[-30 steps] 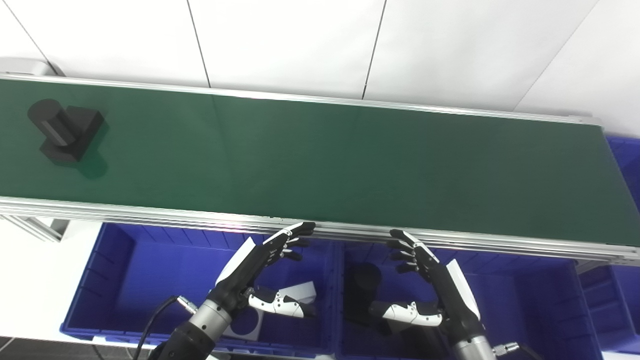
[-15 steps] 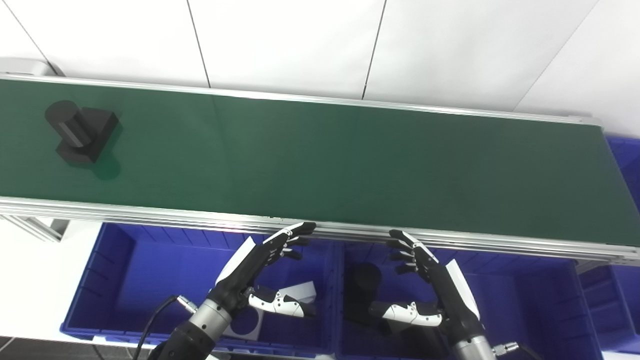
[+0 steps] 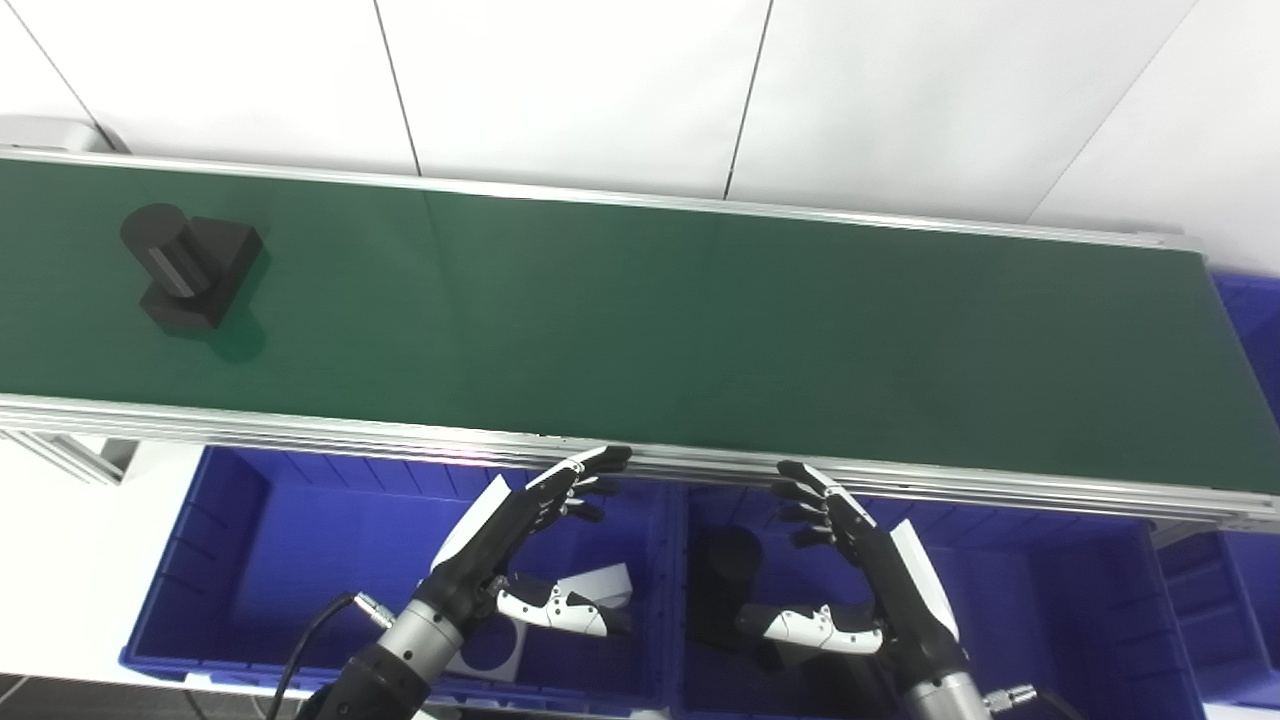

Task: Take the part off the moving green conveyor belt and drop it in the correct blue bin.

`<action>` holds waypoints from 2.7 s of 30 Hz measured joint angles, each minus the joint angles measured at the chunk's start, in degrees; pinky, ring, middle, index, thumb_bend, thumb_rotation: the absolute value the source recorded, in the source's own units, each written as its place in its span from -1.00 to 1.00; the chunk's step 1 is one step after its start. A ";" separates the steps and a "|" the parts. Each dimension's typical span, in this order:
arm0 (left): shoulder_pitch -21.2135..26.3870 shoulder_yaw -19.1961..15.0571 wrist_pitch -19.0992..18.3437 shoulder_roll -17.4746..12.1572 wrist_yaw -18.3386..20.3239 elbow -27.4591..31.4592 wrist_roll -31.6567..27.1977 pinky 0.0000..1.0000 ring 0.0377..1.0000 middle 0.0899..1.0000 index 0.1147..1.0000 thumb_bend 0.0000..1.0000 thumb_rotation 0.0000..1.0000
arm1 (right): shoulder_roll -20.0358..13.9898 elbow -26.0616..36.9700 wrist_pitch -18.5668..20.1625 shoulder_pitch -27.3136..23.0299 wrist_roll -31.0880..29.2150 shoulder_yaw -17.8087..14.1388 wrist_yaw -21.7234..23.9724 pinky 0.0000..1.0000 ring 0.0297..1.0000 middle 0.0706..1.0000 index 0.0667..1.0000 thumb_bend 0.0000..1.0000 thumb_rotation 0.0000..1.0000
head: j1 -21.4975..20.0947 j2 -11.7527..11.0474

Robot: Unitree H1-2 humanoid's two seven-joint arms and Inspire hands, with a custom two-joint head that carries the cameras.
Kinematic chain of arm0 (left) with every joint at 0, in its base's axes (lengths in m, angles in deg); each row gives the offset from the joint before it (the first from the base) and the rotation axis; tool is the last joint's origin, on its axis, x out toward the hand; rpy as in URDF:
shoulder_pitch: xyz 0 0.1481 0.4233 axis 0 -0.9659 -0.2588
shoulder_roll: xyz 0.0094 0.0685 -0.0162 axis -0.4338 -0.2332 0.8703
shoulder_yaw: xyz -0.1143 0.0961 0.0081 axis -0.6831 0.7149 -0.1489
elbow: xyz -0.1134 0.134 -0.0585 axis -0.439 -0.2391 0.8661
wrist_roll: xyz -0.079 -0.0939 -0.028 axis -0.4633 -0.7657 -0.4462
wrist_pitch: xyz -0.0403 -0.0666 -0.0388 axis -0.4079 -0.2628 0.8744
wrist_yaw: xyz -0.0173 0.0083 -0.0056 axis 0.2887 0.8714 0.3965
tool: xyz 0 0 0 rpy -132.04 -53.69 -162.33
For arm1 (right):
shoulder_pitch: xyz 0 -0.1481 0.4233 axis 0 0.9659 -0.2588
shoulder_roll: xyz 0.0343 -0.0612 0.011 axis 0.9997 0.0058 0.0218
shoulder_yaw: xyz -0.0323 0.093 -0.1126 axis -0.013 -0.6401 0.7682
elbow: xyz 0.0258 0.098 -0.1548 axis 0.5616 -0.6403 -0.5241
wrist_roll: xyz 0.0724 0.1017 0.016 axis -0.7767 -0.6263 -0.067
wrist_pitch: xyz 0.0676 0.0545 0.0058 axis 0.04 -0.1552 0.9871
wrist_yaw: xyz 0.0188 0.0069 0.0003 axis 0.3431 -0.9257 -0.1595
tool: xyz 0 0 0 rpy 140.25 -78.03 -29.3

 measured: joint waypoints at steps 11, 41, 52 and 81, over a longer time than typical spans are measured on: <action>-1.04 1.34 2.91 1.93 -2.35 -4.76 3.80 0.48 0.72 0.83 0.66 0.68 -0.63 | -1.88 -4.55 -4.14 1.48 -2.35 -0.84 -0.39 0.33 0.51 0.62 0.74 0.88 -0.33 | 11.10 -8.28; 0.86 1.68 9.89 1.98 -3.95 -12.96 4.66 0.41 0.59 0.70 0.57 0.78 -0.81 | 1.46 -0.95 -12.92 1.05 -6.69 -3.66 -3.04 0.57 0.61 0.64 0.72 1.00 -0.40 | 8.99 -15.04; 1.67 2.03 11.52 2.19 -4.44 -14.79 4.95 0.51 0.65 0.70 0.57 0.77 -0.80 | 1.40 4.92 -13.56 -6.62 -8.82 -4.36 -1.32 0.28 0.50 0.57 0.70 1.00 -0.15 | 9.69 -16.10; 2.65 2.93 12.06 2.18 -5.68 -16.13 5.35 0.47 0.59 0.64 0.55 0.79 -0.74 | 5.54 8.86 14.99 -24.40 4.60 1.91 7.77 0.45 0.59 0.67 0.77 0.77 -0.17 | 8.20 -15.66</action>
